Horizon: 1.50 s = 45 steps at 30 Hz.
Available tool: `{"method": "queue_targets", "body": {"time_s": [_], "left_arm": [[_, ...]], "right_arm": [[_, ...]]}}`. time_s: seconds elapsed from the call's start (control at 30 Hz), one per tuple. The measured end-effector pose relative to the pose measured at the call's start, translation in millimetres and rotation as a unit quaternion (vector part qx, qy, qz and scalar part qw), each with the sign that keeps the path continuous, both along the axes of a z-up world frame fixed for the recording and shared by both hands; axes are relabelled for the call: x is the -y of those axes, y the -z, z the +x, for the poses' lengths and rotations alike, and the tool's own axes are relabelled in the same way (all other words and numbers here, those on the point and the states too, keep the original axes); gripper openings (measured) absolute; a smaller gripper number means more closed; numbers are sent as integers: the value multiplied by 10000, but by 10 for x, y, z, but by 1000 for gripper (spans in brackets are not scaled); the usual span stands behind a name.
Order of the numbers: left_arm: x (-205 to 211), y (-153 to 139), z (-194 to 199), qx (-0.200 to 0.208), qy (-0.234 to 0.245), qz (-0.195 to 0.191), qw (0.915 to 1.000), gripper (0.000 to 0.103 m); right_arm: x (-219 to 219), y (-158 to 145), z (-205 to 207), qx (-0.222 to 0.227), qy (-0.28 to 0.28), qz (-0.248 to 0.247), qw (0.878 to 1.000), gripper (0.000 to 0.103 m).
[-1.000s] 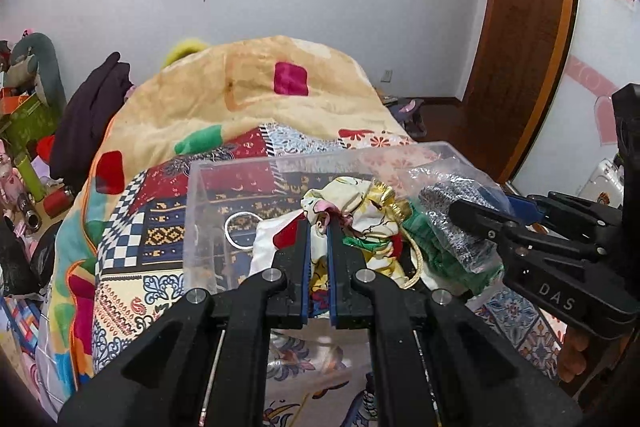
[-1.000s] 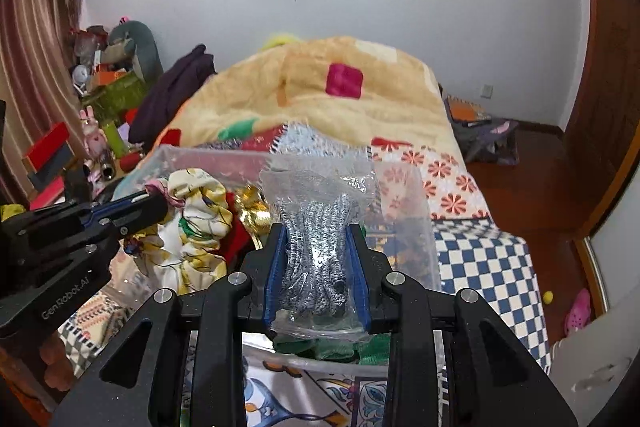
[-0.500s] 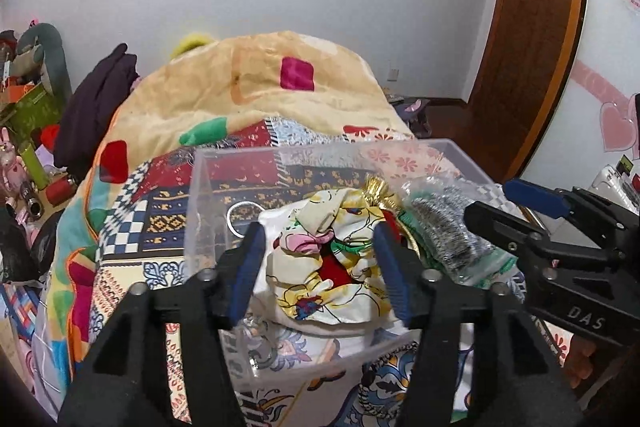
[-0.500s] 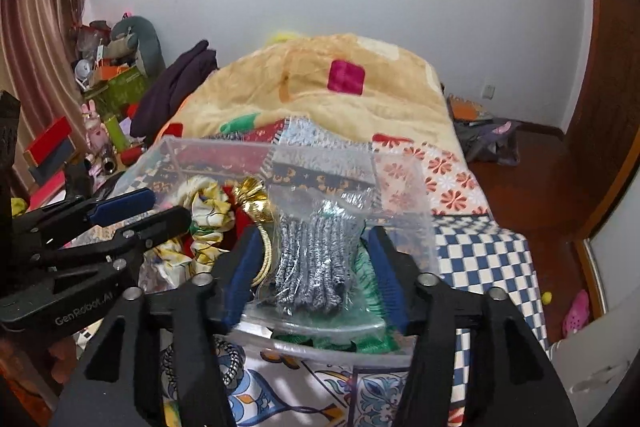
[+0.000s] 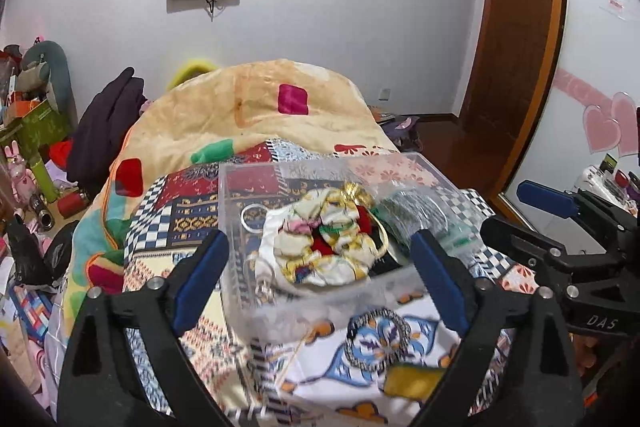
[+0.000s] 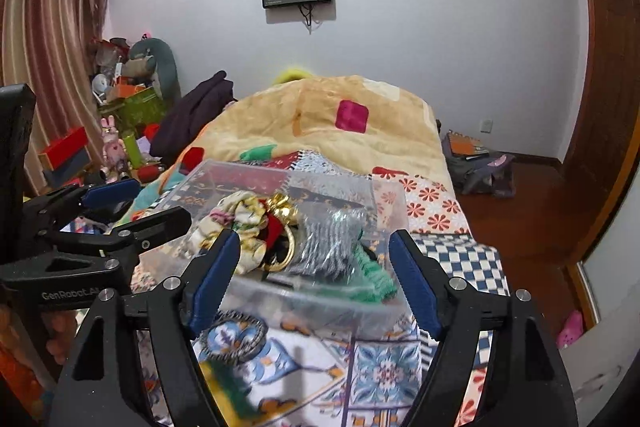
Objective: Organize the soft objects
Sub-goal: 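Lower the scrunchie and steel-wool bag into the clear box while both tools open, then grasp the beaded bracelet with the left tool while the right tool grasps the yellow sponge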
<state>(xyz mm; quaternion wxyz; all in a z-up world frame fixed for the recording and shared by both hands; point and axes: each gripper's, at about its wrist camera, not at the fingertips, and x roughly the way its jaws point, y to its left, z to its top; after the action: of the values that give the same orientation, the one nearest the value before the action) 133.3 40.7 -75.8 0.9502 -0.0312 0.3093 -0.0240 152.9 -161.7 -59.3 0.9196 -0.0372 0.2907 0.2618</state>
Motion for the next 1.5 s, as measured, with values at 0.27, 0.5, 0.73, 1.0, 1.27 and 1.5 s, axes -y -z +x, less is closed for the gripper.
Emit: {"method": "queue_targets", "body": {"time_s": [0.27, 0.5, 0.73, 1.0, 1.27, 1.5], "left_arm": [[-13, 202, -338, -312, 93, 23, 9995, 97], [25, 495, -461, -703, 139, 233, 9972, 97], [77, 682, -367, -991, 249, 310, 9943, 76], [237, 881, -55, -1401, 556, 113, 9885, 55], [335, 999, 82, -1476, 540, 445, 9866, 12], [418, 1010, -47, -1323, 712, 536, 9872, 5]], "right_arm": [[-23, 222, -286, -308, -308, -133, 9990, 74], [-189, 594, -387, -987, -828, -268, 9913, 74], [-322, 790, -402, -1359, -1178, -423, 9828, 41], [-123, 680, -422, -918, -813, -318, 9920, 28], [70, 664, -326, -866, -524, -37, 9949, 28], [136, 632, -318, -809, -379, 46, 9960, 28]]}}
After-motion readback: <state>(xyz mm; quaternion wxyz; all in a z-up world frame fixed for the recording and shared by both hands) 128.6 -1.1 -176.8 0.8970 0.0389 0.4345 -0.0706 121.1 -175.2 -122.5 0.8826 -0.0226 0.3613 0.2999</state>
